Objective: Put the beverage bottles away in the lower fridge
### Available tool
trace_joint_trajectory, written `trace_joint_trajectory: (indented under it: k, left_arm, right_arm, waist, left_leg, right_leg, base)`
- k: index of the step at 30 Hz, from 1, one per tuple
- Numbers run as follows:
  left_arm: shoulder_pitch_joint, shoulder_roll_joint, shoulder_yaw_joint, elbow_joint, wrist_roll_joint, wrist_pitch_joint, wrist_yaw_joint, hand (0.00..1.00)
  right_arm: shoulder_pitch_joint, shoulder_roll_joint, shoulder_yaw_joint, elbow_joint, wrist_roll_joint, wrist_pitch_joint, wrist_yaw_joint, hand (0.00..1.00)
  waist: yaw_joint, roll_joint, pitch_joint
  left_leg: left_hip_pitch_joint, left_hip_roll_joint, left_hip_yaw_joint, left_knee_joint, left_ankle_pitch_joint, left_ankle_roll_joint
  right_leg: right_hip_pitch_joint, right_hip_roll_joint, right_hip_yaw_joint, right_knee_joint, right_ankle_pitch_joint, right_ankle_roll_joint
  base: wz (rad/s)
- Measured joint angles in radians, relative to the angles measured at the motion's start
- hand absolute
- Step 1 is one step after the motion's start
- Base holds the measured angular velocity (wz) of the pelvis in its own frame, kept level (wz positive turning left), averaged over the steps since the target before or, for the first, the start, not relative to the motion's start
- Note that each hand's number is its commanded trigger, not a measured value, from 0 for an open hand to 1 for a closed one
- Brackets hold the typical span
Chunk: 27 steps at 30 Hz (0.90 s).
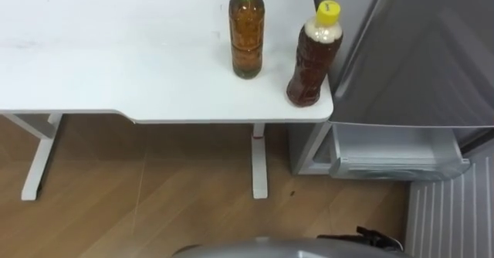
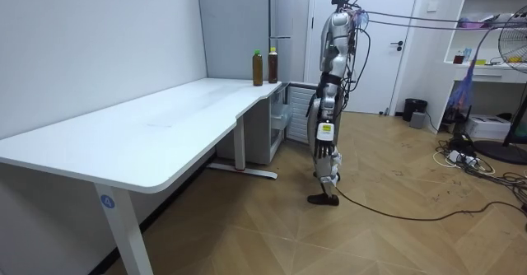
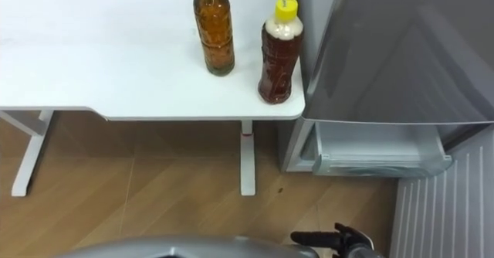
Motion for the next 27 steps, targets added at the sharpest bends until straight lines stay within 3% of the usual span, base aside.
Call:
trace_joint_trajectory:
  k: [8, 15, 18, 21, 25, 27]
  left_arm:
    - [0.0, -0.001, 0.116, -0.033, -0.369, -0.058, 0.12, 0.0]
    - [0.009, -0.005, 0.134, -0.116, -0.458, -0.082, 0.235, 0.0]
    - [0.008, -0.004, 0.148, -0.17, -0.534, -0.101, 0.292, 0.0]
    - [0.022, 0.0, 0.199, -0.276, -0.602, -0.106, 0.35, 0.0]
    - [0.022, 0.009, 0.24, -0.45, -0.647, -0.149, 0.428, 0.0]
    - [0.008, 0.027, 0.253, -0.52, -0.653, -0.166, 0.458, 0.0]
  right_arm:
    - [0.004, -0.007, -0.059, 0.0, -0.007, 0.033, 0.01, 0.0]
    - [0.023, -0.01, -0.057, -0.022, -0.009, 0.041, 0.014, 0.0]
    - [0.021, -0.015, -0.057, -0.019, -0.018, 0.046, 0.014, 0.0]
    - [0.023, -0.024, -0.06, -0.023, -0.026, 0.045, 0.015, 0.0]
    - [0.032, -0.037, -0.078, -0.033, -0.061, 0.044, 0.011, 0.0]
    - [0.032, -0.047, -0.078, -0.033, -0.085, 0.043, 0.014, 0.0]
  waist:
    - [0.004, 0.013, 0.0006]
    - [0.029, 0.007, -0.0027]
    - [0.055, 0.014, -0.0072]
    - [0.06, 0.017, -0.0095]
    - [0.082, 0.02, -0.0097]
    - [0.093, 0.021, -0.0101]
  left_leg:
    - [0.008, 0.001, -0.001, -0.009, 0.0, 0.0]
    - [0.006, 0.001, -0.019, -0.01, 0.001, -0.001]
    - [0.007, 0.001, -0.021, -0.011, 0.001, -0.001]
    - [0.006, 0.001, -0.027, -0.007, 0.001, -0.001]
    - [0.0, 0.0, -0.042, -0.007, 0.001, -0.001]
    - [-0.001, -0.001, -0.048, -0.009, 0.001, -0.001]
  right_leg:
    - [0.002, 0.0, -0.02, -0.001, 0.0, 0.0]
    - [0.002, -0.001, -0.066, 0.01, 0.0, 0.0]
    - [0.0, -0.001, -0.073, 0.011, 0.0, 0.0]
    - [0.0, -0.001, -0.085, 0.011, 0.0, 0.0]
    - [-0.002, -0.002, -0.111, 0.011, 0.0, 0.0]
    - [0.0, -0.001, -0.112, 0.011, 0.0, 0.0]
  base:
    - [0.0]
    - [0.06]
    - [0.01]
    - [0.01]
    - [0.04]
    - [0.07]
